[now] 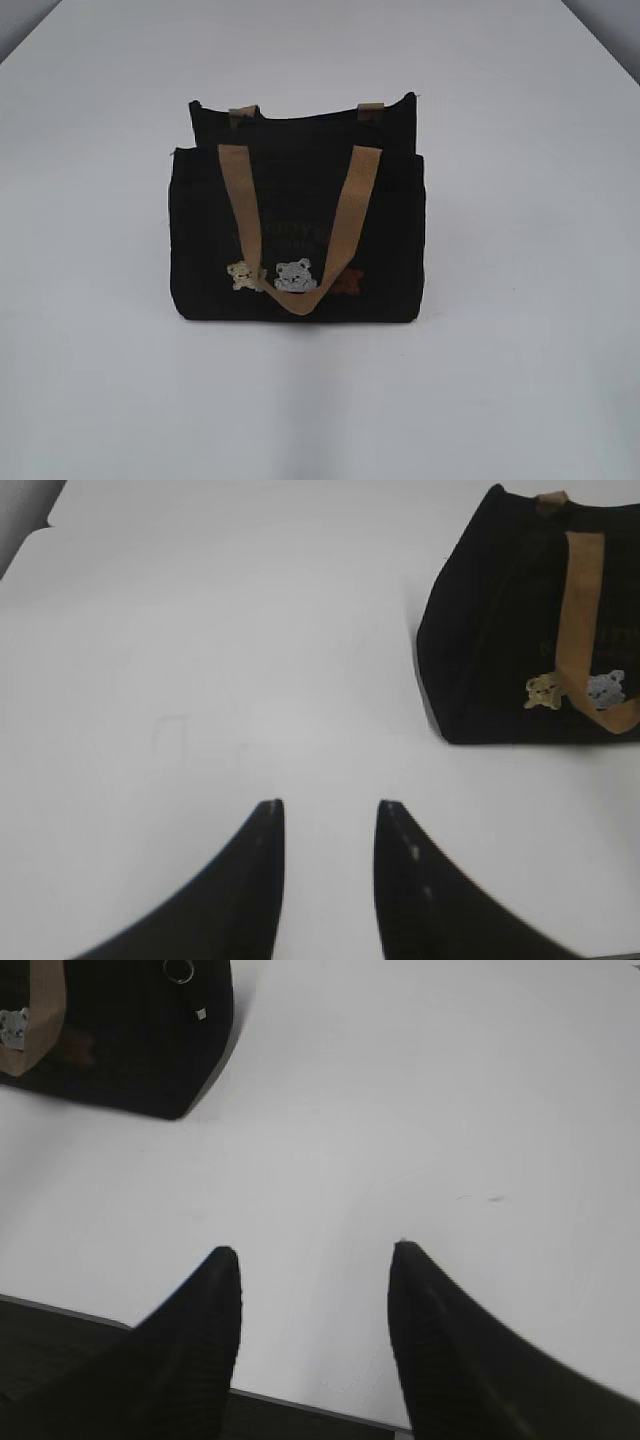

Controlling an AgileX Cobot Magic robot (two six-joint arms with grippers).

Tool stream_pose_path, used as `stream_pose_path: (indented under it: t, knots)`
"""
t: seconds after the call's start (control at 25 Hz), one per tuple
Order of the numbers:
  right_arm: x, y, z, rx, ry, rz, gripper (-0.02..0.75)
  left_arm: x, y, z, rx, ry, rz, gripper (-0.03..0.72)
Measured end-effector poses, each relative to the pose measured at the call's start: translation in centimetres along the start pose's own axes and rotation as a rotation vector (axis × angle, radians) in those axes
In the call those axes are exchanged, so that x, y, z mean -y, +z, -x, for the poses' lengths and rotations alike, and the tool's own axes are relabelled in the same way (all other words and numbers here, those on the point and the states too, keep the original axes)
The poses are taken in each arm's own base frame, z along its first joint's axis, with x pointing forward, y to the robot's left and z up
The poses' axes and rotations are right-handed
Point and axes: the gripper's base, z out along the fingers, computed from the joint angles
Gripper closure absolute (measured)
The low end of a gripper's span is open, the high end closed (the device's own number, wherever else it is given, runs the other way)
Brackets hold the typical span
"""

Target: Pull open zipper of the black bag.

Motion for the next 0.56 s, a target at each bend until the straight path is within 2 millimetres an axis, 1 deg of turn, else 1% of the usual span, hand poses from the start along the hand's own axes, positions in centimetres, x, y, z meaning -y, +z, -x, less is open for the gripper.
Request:
stream_pose_path:
  t: [0.56]
  knots:
    - [-0.11,0.03,0.04,0.004,0.01,0.007,0.359,0.0,0.0,-0.01,-0.001,-0.002,0.005,0.453]
